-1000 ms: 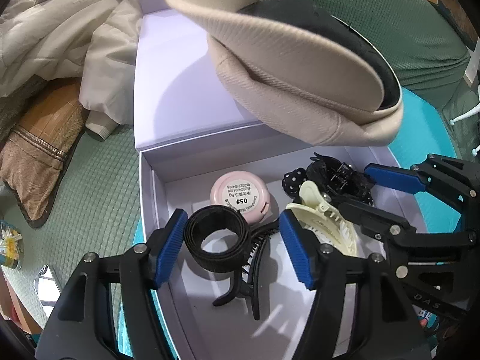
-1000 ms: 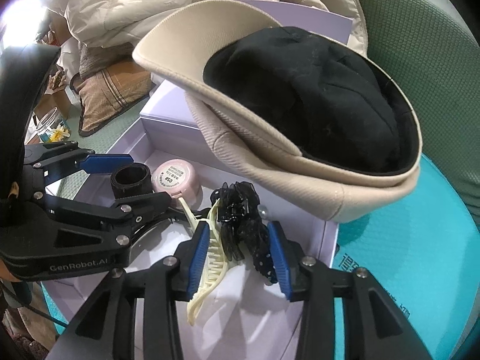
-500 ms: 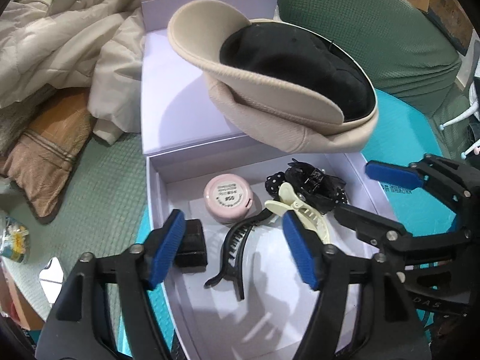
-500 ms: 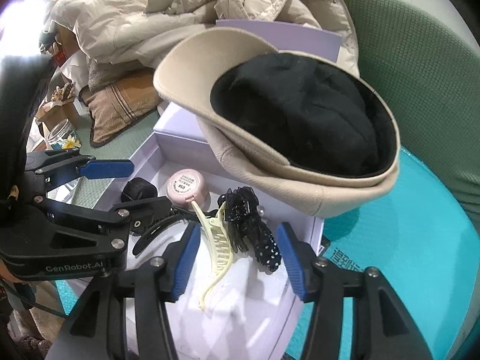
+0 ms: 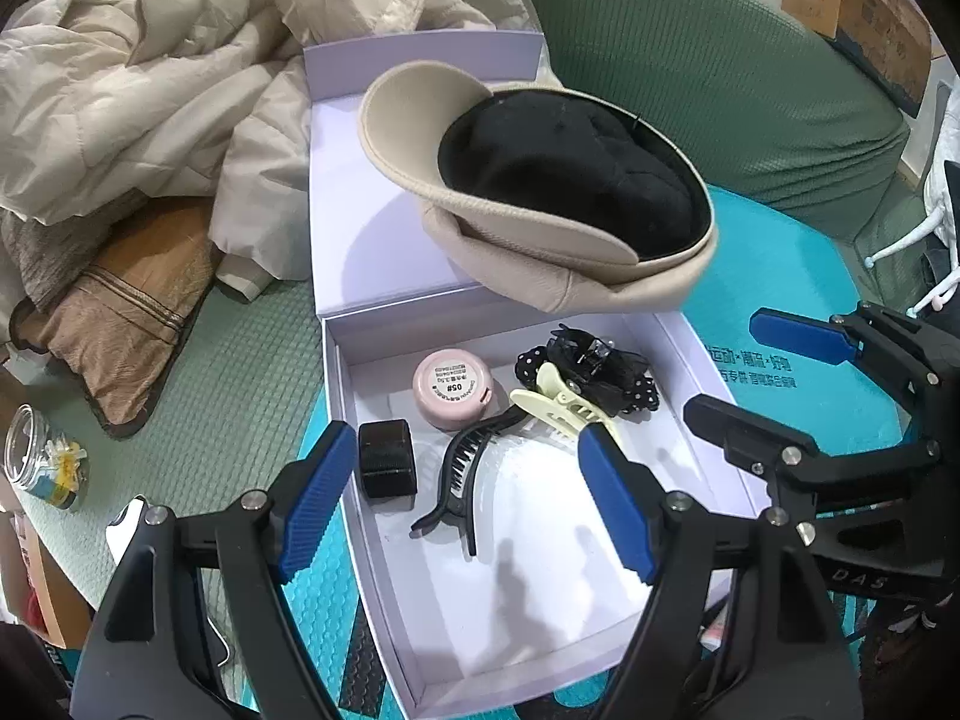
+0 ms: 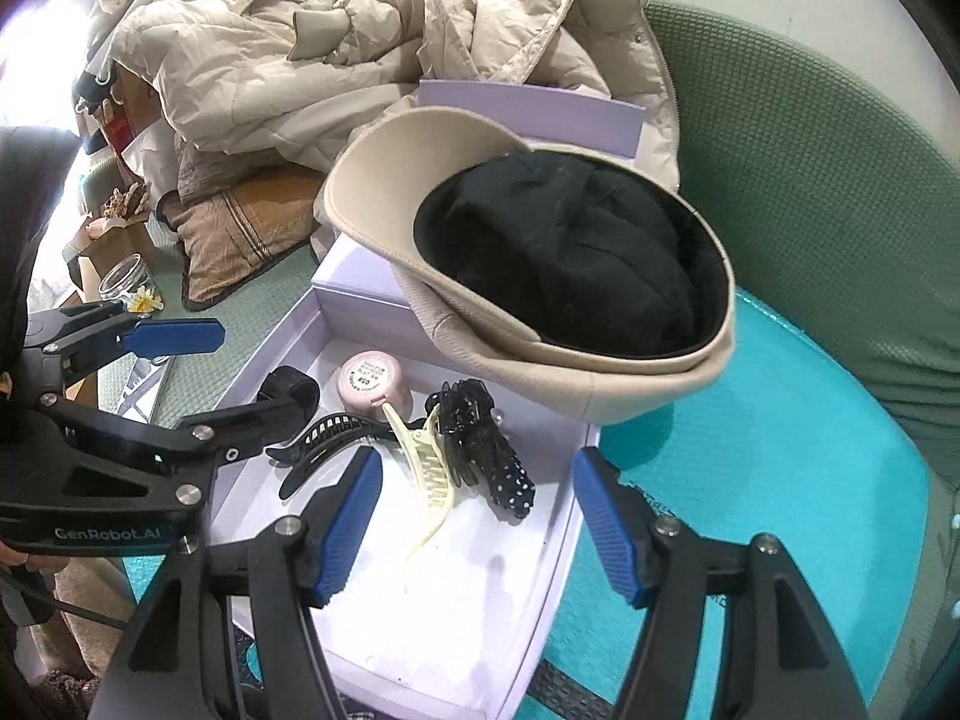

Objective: Organize objects
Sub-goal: 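Withdraw both tools from the box toward the gingham scrunchie and pink gum bottle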

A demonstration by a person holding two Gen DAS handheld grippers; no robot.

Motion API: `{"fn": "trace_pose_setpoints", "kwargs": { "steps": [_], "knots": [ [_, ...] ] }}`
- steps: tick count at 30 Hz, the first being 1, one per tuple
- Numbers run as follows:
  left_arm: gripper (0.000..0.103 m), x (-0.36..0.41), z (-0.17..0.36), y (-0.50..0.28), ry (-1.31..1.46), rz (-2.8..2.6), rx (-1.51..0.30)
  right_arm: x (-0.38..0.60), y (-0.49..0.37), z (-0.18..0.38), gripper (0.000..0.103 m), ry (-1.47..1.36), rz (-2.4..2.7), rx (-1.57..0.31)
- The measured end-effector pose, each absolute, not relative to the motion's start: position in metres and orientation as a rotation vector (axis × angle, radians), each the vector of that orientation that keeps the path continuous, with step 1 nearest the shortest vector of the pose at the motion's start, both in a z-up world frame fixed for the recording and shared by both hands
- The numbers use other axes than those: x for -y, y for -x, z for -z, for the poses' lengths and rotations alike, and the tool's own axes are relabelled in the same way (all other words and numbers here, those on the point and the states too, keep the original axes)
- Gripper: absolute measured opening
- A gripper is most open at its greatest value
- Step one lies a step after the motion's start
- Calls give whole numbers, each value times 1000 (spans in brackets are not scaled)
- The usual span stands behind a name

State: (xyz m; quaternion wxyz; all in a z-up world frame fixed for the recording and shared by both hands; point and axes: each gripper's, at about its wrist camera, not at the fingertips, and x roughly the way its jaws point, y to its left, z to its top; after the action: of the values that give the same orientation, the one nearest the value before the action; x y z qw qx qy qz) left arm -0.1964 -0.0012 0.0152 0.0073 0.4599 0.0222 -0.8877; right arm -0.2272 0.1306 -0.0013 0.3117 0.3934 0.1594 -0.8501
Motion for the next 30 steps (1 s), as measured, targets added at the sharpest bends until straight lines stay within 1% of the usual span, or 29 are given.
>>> {"fn": "trace_pose_setpoints", "kwargs": {
  "steps": [7,12,30],
  "knots": [
    [78,-7,-25,187,-1433,2769,-44,-136,217,-8,67,-1016,2256,-418],
    [81,-11,-31,175,-1406,2775,-39,-142,208,-15,71,-1004,2263,-412],
    [82,-19,-33,142,-1398,2764,-43,-157,178,-21,73,-992,2276,-421]
  ]
}}
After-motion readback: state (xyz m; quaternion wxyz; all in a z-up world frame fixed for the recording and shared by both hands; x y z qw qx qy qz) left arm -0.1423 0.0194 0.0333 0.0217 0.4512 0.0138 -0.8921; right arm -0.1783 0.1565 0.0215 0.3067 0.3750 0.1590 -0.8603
